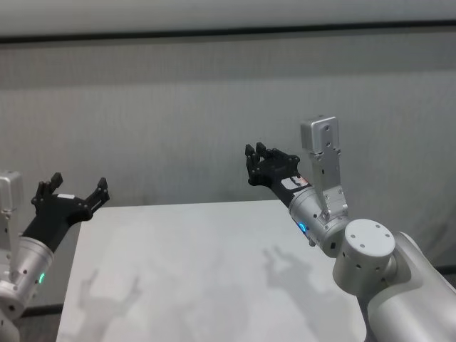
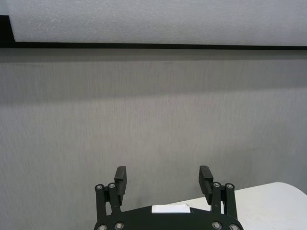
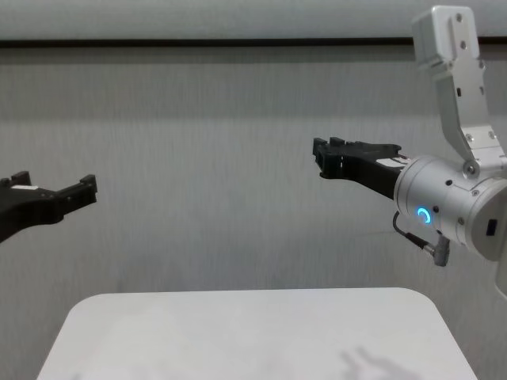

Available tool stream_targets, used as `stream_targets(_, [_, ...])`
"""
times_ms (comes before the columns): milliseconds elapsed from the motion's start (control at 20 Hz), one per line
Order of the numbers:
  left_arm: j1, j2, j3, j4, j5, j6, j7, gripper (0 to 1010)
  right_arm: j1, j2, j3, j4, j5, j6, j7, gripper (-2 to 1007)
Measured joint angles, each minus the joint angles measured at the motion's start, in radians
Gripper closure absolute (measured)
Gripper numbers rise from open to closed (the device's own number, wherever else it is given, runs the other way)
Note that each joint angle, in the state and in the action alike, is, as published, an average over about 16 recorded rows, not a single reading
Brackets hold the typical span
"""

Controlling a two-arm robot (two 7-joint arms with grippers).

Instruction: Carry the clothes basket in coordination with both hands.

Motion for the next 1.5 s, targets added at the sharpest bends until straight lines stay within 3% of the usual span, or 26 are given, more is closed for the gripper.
stream_targets(1000, [0.002,0.004,0.002,-0.014,0.011,-0.002,0.005,10,0.002,0.003,-0.003,-0.006,-0.005,0.001,-0.001,157])
stream_targets(1500, [0.003,0.004,0.002,-0.015,0.012,-0.002,0.006,10,0.003,0.004,-0.003,-0.007,-0.006,0.001,-0.001,5])
